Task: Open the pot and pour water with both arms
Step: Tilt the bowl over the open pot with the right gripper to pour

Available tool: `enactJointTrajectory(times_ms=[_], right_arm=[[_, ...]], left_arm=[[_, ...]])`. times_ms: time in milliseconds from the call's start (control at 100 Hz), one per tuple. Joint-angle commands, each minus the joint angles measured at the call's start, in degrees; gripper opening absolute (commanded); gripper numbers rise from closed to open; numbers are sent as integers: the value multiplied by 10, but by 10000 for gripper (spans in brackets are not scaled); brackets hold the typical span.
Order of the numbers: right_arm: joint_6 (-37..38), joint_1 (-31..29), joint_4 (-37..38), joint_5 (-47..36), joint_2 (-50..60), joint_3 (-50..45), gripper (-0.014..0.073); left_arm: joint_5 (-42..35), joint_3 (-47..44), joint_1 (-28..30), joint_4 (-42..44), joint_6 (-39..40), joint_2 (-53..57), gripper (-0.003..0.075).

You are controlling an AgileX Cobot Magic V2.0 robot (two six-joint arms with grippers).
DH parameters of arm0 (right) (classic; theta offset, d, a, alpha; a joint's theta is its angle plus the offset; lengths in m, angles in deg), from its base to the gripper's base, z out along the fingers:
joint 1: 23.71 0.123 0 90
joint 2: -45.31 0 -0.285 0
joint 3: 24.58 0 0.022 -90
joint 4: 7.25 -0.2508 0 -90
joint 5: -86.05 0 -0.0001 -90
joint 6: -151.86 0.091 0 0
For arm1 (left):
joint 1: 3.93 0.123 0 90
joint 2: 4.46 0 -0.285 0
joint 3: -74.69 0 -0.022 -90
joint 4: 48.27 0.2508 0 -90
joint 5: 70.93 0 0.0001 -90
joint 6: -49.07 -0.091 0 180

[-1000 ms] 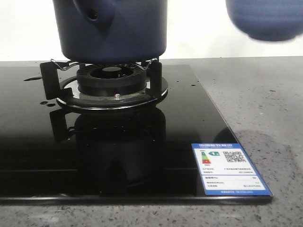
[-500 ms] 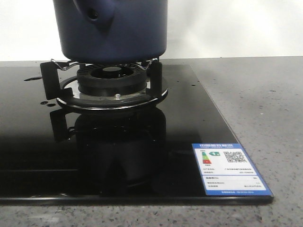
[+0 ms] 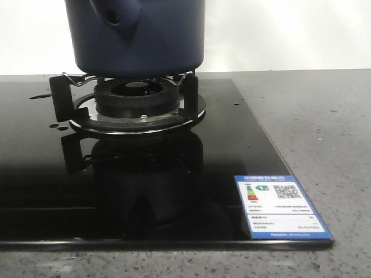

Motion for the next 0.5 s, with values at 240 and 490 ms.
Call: enactJointTrajectory(times_ms=[240,490], right_arm=[[-2,53,88,-148,12,20,-59],[-2,92,184,-154,-12,19,-58]], left_arm=[[18,20,-4,-43,6,9,262],[18,20,-4,-43,6,9,262]])
